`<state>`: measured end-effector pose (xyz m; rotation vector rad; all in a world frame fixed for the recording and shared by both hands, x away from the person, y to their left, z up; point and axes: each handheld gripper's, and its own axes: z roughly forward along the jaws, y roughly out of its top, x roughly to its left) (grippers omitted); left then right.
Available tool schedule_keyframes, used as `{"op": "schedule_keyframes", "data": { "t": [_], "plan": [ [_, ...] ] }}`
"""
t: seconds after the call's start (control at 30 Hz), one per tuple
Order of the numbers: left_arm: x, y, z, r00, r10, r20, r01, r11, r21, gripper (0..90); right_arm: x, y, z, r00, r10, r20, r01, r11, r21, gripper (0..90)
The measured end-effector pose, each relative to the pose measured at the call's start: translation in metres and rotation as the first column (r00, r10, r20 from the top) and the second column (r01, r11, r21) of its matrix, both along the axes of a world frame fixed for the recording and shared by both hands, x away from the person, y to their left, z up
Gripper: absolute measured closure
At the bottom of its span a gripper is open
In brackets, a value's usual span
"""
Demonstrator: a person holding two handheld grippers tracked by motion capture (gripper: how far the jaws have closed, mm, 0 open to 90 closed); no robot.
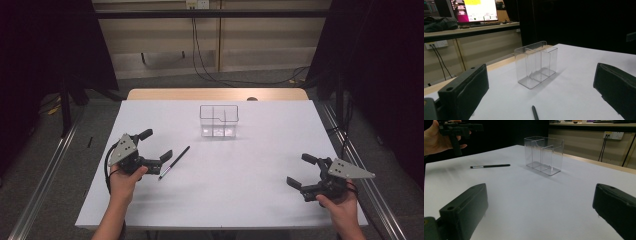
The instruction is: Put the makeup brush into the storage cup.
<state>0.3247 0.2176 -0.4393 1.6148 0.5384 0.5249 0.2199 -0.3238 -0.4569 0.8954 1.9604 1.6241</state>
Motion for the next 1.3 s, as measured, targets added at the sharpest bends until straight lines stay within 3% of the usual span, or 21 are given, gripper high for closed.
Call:
{"op": "schedule_keyframes", "data": {
  "t": [0.57,0.77,1.0,1.17,1.3],
  "plan": [
    [0.011,-0.006,-0.002,1.0,-0.001,0.0,0.001,0.9999,0.016,0.0,-0.006,-0.002,0.0,1.0,-0.008,0.001,0.008,1.0,-0.006,0.0],
    [0.017,-0.01,-0.004,0.9993,-0.001,-0.038,0.002,0.9996,0.027,0.0,-0.007,-0.001,0.0,1.0,-0.008,-0.001,0.008,0.9999,-0.007,0.0],
    [0.019,-0.012,-0.005,0.9985,-0.002,-0.054,0.005,0.9992,0.039,0.0,-0.007,-0.002,-0.001,1.0,-0.007,-0.001,0.007,0.9999,-0.009,0.0],
    [0.022,-0.017,-0.007,0.995,-0.005,-0.1,0.013,0.9971,0.076,0.0,-0.007,-0.002,0.0,1.0,-0.009,-0.003,0.009,0.9999,-0.008,0.0],
    [0.023,-0.019,-0.007,0.9934,-0.008,-0.114,0.019,0.9952,0.096,0.0,-0.007,-0.002,-0.001,0.9999,-0.01,-0.004,0.01,0.9999,-0.009,0.0]
  ]
}}
